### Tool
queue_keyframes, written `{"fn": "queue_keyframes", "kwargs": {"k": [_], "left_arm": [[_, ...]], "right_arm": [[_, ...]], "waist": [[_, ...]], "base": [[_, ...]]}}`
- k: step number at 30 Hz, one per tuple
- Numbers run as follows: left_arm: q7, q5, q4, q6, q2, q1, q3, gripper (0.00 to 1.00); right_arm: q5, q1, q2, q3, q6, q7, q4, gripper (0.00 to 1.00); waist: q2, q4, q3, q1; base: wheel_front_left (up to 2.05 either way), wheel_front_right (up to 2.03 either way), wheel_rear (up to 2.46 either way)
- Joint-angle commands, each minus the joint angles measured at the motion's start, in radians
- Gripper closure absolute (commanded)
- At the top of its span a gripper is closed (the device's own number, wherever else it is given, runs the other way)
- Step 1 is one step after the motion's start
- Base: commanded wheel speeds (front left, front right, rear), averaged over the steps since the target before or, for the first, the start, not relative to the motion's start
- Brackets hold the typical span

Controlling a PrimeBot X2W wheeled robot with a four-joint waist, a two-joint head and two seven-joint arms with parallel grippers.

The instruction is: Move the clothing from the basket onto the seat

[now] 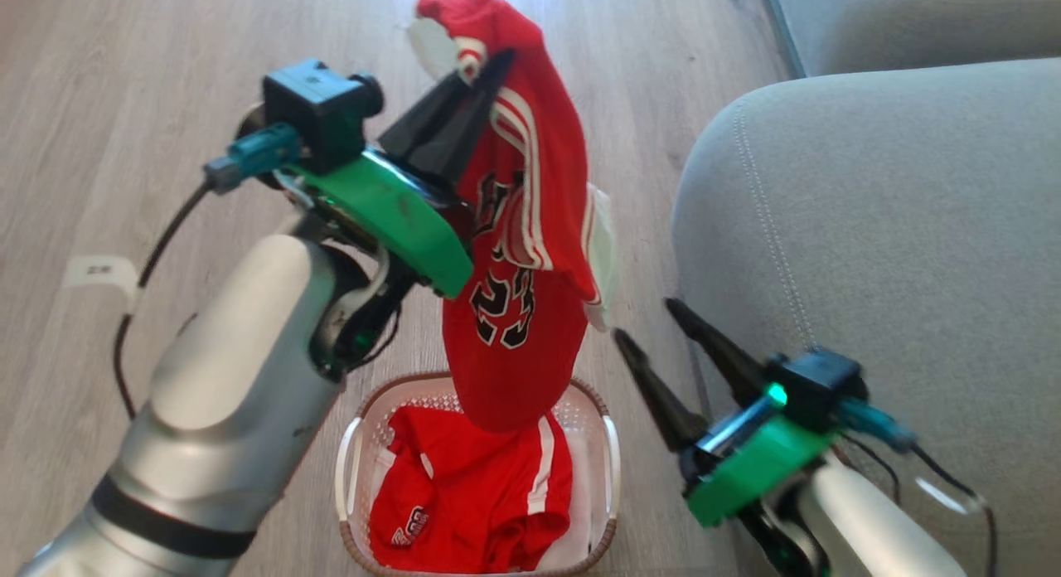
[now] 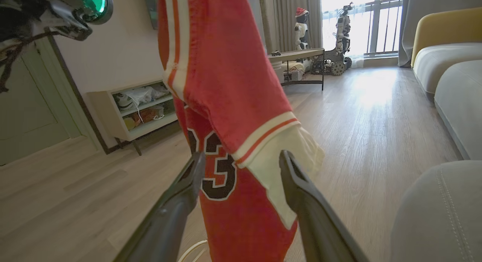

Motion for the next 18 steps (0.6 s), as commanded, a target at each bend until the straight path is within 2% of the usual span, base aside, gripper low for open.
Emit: {"fn": "queue_keyframes", "kwargs": {"k": [1,7,12,18], "left_arm": [[0.003,0.004,-0.022,-0.005,0.013,-0.083,0.035,1.00],[0.003,0.003,0.014,-0.021,-0.019,-0.112,0.000,1.00],[-0.001,-0.008,0.043,-0.034,-0.047,-0.123,-0.031,1.00],[0.001,-0.025,0.050,-0.043,-0.065,-0.122,-0.057,1.00]], "right_arm": [[0.001,-0.064,0.000,0.035,0.000,0.000,-0.009,0.00],[0.011,-0.212,0.016,0.157,0.000,0.000,0.172,0.00],[0.027,-0.319,0.065,0.229,0.000,-0.008,0.355,0.00],[0.060,-0.407,0.104,0.265,0.000,-0.012,0.469,0.00]], "waist": [[-0.0001,0.008,0.000,0.0001],[-0.0001,0.040,-0.003,0.0001],[-0.0001,0.080,-0.007,0.0001],[-0.0001,0.106,-0.006,0.0001]], "base": [[0.00,0.00,0.00],[0.00,0.00,0.00],[0.00,0.00,0.00],[0.00,0.00,0.00]]}}
